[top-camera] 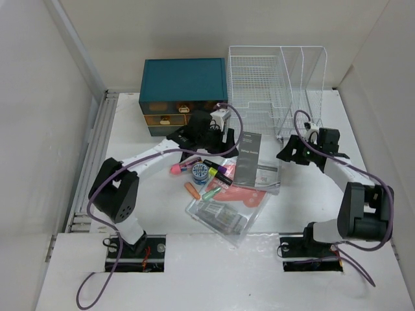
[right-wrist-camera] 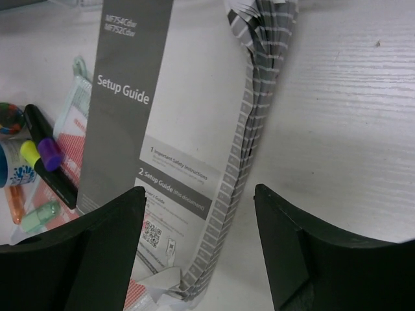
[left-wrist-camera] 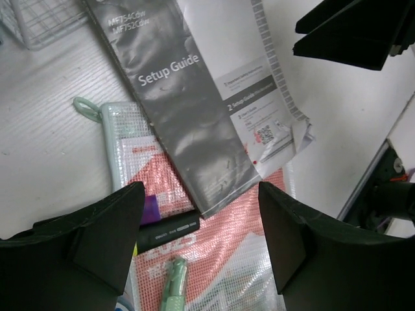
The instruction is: Organize the desk
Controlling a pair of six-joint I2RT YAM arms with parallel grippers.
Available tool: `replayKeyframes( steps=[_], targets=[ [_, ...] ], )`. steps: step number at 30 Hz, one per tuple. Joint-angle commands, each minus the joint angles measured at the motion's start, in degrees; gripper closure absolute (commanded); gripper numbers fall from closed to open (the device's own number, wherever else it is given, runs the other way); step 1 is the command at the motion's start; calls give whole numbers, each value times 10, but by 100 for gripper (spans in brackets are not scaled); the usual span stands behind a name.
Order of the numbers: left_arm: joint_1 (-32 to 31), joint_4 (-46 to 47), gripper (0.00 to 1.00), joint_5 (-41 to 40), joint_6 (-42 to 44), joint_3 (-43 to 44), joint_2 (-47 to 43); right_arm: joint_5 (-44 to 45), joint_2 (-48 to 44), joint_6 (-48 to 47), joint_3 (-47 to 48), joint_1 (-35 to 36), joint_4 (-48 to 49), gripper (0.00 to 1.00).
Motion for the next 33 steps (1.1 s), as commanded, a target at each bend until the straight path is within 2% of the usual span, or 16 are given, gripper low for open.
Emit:
replayKeyframes(
  steps=[1, 7, 14, 25, 29, 33],
  targets=[
    [1, -5, 32, -22, 17, 28, 15, 10, 21, 22, 16, -3, 59, 27],
    [1, -5, 32, -34, 24, 54, 68, 10, 85, 28, 16, -3, 88, 27],
    [-5, 0, 33, -2, 18, 80, 130, -1, 147, 40, 36, -3, 111, 27],
    [-48, -5, 37, 23, 18, 96, 170, -46, 183, 59, 41, -3, 132, 28],
    [-53, -12, 43, 17, 18, 102, 189, -51, 188, 65, 41, -3, 138, 31],
    [-53, -24, 44, -5, 18, 102, 195, -58, 183, 65, 41, -3, 144, 31]
  ],
)
